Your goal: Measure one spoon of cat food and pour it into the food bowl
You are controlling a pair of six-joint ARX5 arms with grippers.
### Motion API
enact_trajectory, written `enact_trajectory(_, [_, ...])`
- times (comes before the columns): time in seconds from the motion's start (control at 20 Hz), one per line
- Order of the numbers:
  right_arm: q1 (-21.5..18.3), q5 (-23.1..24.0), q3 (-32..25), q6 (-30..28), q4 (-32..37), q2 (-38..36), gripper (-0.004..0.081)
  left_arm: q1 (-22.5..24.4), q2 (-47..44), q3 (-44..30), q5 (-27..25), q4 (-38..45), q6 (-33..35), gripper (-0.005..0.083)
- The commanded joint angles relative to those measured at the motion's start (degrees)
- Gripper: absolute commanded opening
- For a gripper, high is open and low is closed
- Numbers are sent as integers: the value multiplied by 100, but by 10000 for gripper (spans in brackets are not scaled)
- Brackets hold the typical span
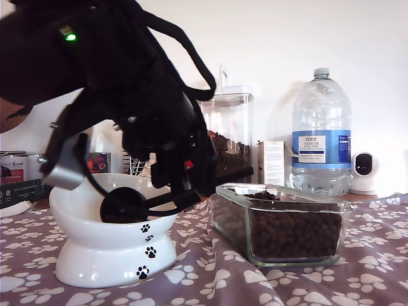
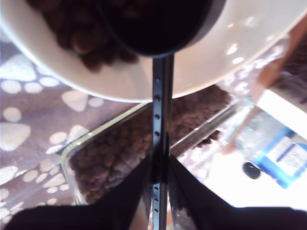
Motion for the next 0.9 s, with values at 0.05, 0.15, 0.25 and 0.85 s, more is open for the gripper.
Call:
enact_trajectory(0.05, [-203, -422, 92, 179, -90, -221, -13, 11, 4, -68, 4, 55, 7, -19])
enact_trajectory(0.15, [-354, -737, 271, 452, -116, -221, -13, 11, 4, -68, 4, 50, 4, -19])
enact_trajectory(0.25, [-446, -1075, 413, 599, -111, -221, -13, 11, 4, -68, 4, 48, 4, -19])
enact_trajectory(0.85, [-1543, -5298, 1185, 1670, -929, -236, -12, 11, 15, -68, 4, 39, 9, -19])
